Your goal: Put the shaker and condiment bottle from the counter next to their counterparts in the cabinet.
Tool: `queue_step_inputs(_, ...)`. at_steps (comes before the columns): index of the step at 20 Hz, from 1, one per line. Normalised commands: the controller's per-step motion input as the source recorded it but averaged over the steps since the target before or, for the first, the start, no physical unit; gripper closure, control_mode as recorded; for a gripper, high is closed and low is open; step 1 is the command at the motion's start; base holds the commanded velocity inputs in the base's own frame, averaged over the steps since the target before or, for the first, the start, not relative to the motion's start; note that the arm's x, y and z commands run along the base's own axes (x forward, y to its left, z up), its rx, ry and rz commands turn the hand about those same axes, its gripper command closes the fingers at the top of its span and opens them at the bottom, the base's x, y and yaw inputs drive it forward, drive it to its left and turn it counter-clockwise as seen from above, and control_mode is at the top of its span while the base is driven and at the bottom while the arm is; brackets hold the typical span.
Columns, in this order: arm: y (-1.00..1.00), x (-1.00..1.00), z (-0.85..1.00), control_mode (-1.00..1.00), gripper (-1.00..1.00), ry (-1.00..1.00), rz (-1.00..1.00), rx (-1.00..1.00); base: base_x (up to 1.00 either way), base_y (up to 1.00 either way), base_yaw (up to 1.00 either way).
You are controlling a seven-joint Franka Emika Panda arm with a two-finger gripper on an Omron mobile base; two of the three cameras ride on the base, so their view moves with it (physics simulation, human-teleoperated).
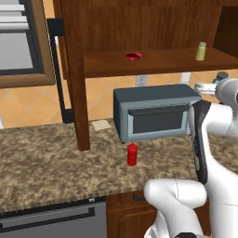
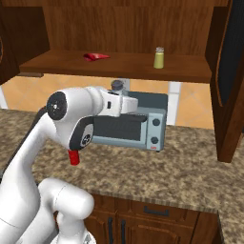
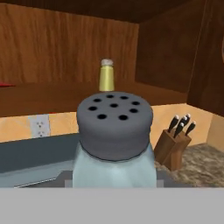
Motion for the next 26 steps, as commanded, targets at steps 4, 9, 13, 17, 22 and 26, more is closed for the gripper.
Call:
queue_step_inputs(4,-0.23,-0.03,0.89,-1.00,1.00,0.00,-0.11,-0.14,0.00,0.00,0.00)
queue_step_inputs(9,0.10,-0.21,0.59,-1.00,1.00,0.01,0.05,-0.02,0.00,0.00,0.00)
queue_step_inputs(13,0.06,0.06,-0.02,-1.00,1.00,0.02,0.03,-0.01,0.00,0.00,0.00)
queue_step_inputs(17,0.39,0.35,0.00,-1.00,1.00,0.05,-0.03,0.00,0.00,0.00,0.00)
queue_step_inputs(22,0.19,0.18,0.00,-1.00,1.00,0.00,-0.04,0.00,0.00,0.00,0.00)
queue_step_inputs(26,0.00,0.36,-0.12,-1.00,1.00,0.03,0.00,0.02,0.00,0.00,0.00)
